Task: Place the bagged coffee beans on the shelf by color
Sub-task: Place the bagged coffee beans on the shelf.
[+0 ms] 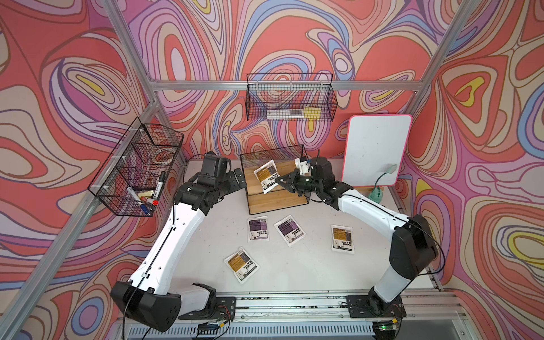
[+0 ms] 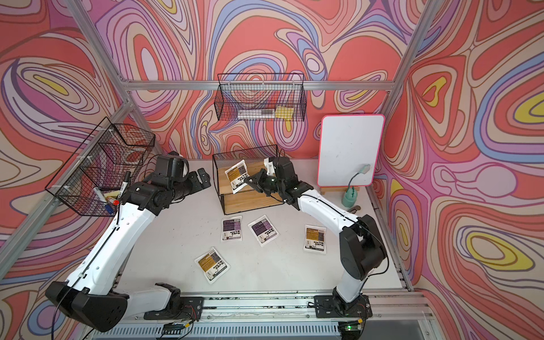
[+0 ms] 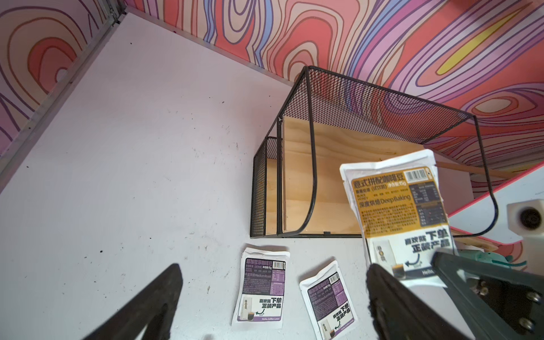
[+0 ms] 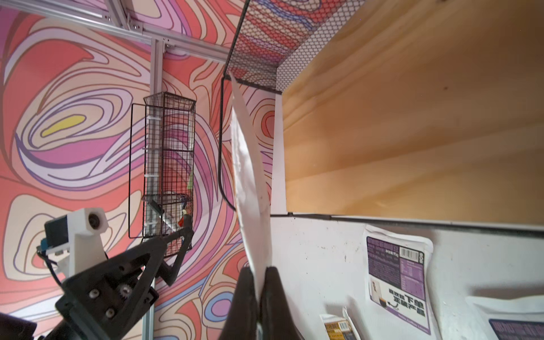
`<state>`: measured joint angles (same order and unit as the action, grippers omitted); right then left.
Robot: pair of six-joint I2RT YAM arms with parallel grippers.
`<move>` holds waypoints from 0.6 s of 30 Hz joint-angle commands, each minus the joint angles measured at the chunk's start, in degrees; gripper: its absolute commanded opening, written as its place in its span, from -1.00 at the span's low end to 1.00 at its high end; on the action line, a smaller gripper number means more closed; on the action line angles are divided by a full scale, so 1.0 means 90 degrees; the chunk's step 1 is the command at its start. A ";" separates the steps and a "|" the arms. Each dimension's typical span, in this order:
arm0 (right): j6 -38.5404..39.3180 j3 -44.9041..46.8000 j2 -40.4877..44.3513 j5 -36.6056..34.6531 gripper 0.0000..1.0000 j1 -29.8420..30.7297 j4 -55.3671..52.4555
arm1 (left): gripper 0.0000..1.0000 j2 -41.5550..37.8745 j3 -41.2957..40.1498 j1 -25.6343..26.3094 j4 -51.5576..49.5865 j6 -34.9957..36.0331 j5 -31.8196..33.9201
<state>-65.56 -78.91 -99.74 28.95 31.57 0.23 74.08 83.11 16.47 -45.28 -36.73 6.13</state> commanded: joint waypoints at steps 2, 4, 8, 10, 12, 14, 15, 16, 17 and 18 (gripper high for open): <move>-0.0687 -0.0341 -0.0581 -0.0450 -1.00 0.0009 0.0553 | 0.98 0.0117 -0.0045 -0.0063 0.0208 -0.0138 -0.0173; -0.0867 -0.0480 -0.0823 -0.0479 -1.00 0.0017 0.0684 | 0.98 0.0137 -0.0050 -0.0077 0.0197 -0.0156 -0.0154; -0.1111 -0.0792 -0.1234 -0.0520 -1.00 0.0028 0.0766 | 0.98 0.0138 -0.0102 -0.0093 0.0196 -0.0177 -0.0134; -0.1133 -0.0948 -0.1365 -0.0563 -1.00 0.0044 0.0731 | 0.98 0.0138 -0.0138 -0.0101 0.0197 -0.0177 -0.0113; -0.1133 -0.1084 -0.1487 -0.0598 -1.00 0.0086 0.0644 | 0.98 0.0138 -0.0167 -0.0103 0.0207 -0.0186 -0.0125; -0.1157 -0.1195 -0.1595 -0.0618 -1.00 0.0131 0.0592 | 0.98 0.0138 -0.0196 -0.0109 0.0216 -0.0206 -0.0125; -0.1170 -0.1247 -0.1637 -0.0638 -1.00 0.0151 0.0571 | 0.98 0.0138 -0.0206 -0.0105 0.0227 -0.0214 -0.0125; -0.1182 -0.1292 -0.1683 -0.0663 -1.00 0.0178 0.0555 | 0.98 0.0128 -0.0220 -0.0102 0.0234 -0.0225 -0.0125; -0.1209 -0.1322 -0.1721 -0.0668 -1.00 0.0202 0.0550 | 0.98 0.0128 -0.0230 -0.0109 0.0235 -0.0233 -0.0125; -0.1235 -0.1357 -0.1763 -0.0677 -1.00 0.0226 0.0551 | 0.98 0.0128 -0.0239 -0.0104 0.0245 -0.0235 -0.0126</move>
<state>-75.81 -89.36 -113.99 23.88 32.67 4.36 75.05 81.84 16.03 -44.56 -38.20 5.06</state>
